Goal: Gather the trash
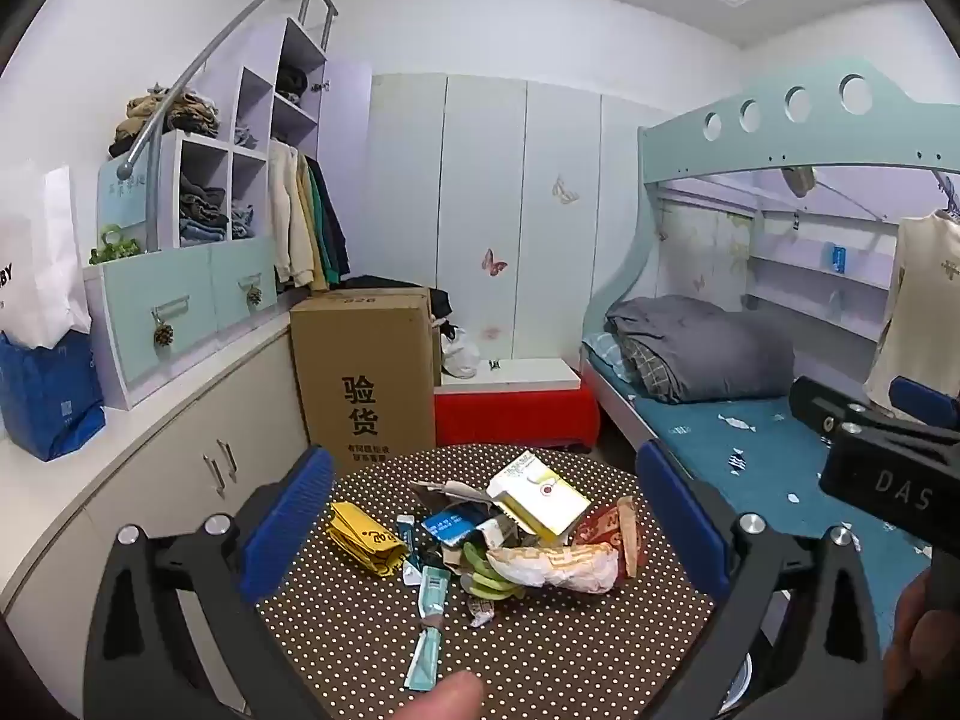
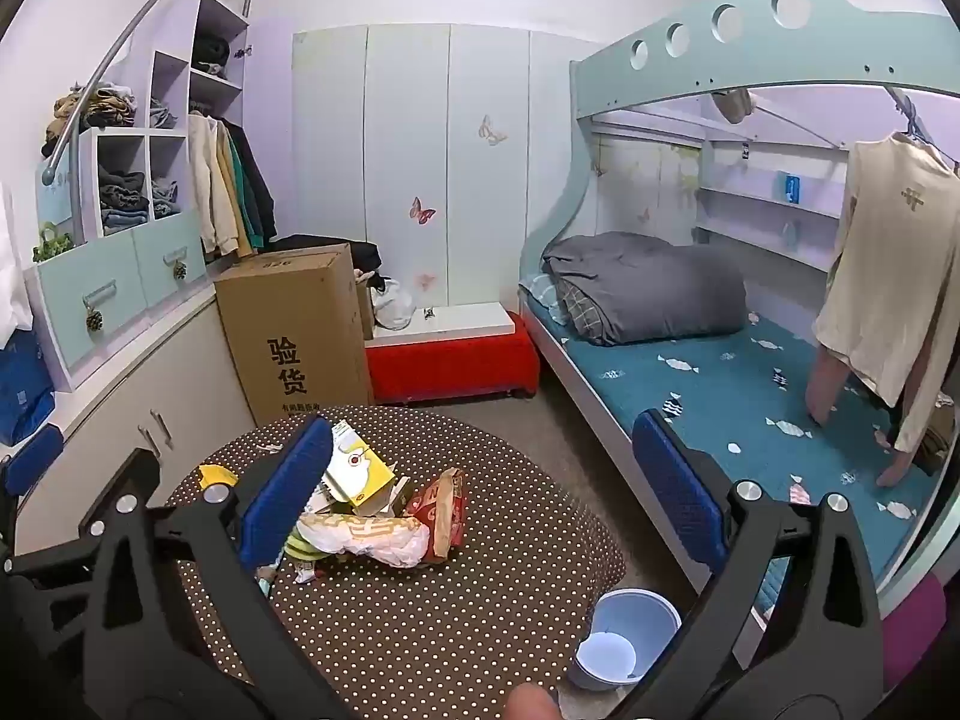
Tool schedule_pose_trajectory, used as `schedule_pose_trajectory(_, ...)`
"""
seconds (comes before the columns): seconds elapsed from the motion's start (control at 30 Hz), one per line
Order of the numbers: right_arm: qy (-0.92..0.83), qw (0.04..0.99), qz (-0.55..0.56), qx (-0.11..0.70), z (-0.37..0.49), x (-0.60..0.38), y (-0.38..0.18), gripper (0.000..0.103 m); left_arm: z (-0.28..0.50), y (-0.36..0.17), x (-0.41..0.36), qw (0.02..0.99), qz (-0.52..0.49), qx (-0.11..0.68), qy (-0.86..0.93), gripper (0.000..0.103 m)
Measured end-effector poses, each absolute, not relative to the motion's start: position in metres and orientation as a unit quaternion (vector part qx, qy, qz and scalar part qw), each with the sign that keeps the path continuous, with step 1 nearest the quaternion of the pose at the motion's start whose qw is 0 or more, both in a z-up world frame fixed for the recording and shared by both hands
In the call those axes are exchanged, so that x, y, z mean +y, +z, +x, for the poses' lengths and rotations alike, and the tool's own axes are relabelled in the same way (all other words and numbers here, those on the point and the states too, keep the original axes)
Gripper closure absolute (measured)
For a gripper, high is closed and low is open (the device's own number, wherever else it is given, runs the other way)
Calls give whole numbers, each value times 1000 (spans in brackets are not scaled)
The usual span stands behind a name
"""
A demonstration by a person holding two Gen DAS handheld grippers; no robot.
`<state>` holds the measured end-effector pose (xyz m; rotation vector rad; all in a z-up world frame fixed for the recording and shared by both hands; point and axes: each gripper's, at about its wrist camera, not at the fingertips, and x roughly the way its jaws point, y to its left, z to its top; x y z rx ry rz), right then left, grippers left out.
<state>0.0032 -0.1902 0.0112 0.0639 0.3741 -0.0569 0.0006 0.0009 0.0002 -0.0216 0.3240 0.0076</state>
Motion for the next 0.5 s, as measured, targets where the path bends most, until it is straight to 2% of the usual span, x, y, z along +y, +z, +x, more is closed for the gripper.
schedule_pose_trajectory(0.5, -20, 982, 34, 183, 9, -183, 17, 5, 0, 3, -6, 989, 9, 150, 12, 4)
